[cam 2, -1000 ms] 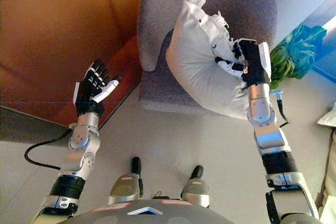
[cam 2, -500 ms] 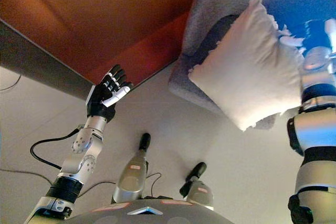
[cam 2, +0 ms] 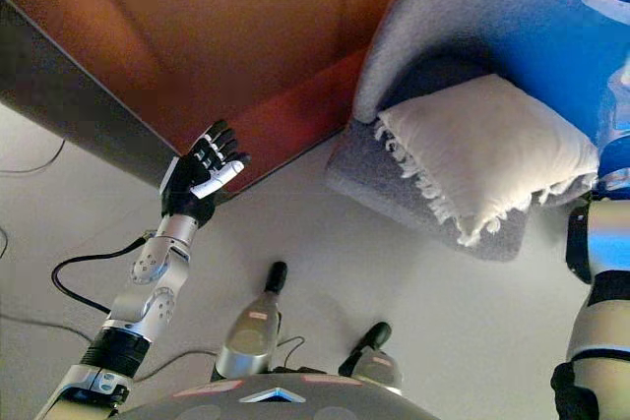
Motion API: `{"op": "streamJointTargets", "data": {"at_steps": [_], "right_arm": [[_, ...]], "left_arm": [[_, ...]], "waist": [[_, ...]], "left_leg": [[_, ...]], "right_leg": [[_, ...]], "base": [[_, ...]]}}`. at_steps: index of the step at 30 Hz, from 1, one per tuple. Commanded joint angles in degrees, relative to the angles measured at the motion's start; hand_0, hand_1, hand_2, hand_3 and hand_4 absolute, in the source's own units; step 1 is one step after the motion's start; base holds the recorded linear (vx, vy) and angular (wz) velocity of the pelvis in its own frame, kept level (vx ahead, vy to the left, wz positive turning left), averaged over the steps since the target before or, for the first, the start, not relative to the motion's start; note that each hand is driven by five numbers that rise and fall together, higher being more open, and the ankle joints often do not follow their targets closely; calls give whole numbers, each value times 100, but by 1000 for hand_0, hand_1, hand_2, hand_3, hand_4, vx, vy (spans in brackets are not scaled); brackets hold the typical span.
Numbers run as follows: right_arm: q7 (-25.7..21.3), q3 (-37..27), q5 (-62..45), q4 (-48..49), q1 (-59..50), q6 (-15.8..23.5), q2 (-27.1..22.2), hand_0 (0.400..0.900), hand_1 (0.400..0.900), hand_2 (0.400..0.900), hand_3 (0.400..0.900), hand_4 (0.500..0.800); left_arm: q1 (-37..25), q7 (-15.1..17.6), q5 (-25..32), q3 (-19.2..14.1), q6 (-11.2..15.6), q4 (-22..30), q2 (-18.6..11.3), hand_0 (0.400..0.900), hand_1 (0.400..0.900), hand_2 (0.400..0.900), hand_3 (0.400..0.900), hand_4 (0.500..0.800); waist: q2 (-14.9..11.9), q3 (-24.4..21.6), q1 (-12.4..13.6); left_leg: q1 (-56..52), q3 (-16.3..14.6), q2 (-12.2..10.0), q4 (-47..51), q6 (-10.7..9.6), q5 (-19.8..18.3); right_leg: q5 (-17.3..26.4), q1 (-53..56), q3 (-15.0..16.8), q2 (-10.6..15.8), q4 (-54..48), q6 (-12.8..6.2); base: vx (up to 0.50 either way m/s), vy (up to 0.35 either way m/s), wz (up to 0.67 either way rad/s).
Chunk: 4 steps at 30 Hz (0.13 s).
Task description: Pick up the pillow and put it on the sofa.
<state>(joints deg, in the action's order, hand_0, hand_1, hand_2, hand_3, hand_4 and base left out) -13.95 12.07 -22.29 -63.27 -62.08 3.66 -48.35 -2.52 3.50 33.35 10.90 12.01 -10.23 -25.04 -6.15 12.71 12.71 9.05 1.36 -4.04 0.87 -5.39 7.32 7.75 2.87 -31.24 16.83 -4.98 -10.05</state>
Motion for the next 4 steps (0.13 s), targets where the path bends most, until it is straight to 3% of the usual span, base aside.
{"op": "streamJointTargets", "data": {"at_steps": [1, 4], "right_arm": [[-228, 17, -301, 1748, 499, 830, 252, 900, 900, 900, 900, 800], [-23, -219, -45, 3028, 1493, 877, 672, 900, 900, 900, 900, 800]], "left_arm": [[-262, 50, -478, 74, 269, 457, -7, 900, 900, 900, 900, 800], [-157, 96, -713, -112, 204, 481, 49, 900, 900, 900, 900, 800]], "waist": [[-61, -698, -280], [1, -744, -540]], "left_leg": [[-536, -179, -372, -181, -196, -670], [-662, -344, -361, -255, -145, -751]], "right_leg": [[369, 261, 261, 417, 24, -460], [380, 264, 414, 490, 39, -452]], "base": [[10, 71, -51], [6, 61, -40]]}}
